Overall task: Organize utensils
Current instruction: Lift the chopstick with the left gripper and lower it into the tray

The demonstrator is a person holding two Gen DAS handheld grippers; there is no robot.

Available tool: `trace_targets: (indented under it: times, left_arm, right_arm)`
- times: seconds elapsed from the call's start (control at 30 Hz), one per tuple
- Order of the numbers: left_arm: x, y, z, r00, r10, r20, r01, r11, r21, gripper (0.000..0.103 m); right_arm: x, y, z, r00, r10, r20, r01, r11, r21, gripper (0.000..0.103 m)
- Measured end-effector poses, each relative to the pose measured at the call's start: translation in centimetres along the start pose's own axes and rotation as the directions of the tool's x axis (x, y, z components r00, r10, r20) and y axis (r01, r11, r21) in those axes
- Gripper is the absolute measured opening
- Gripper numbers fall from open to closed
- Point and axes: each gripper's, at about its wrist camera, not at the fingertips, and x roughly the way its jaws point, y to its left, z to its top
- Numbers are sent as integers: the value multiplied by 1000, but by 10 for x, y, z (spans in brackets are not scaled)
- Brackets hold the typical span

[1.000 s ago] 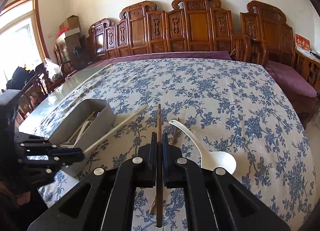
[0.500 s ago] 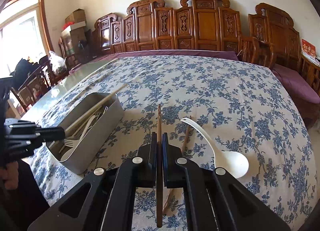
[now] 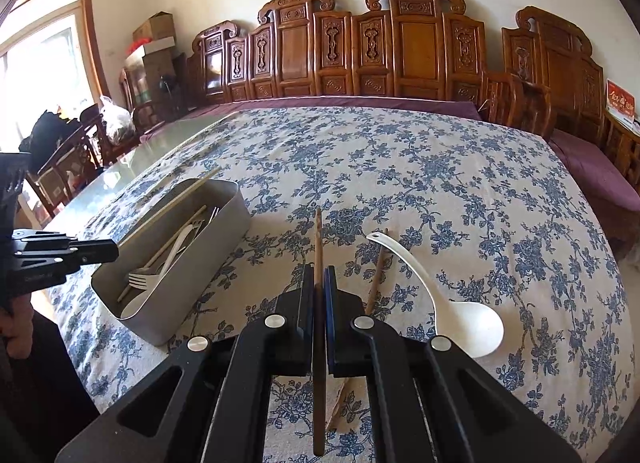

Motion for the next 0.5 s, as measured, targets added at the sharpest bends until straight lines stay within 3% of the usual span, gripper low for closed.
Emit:
trace_targets:
  times: [0.5]
  left_arm:
    - [20,11,-5,998,27,-60,-28,999,-25,4]
  right_arm:
    - [0,1,-1,1000,4,-3,-4,1000,1,6]
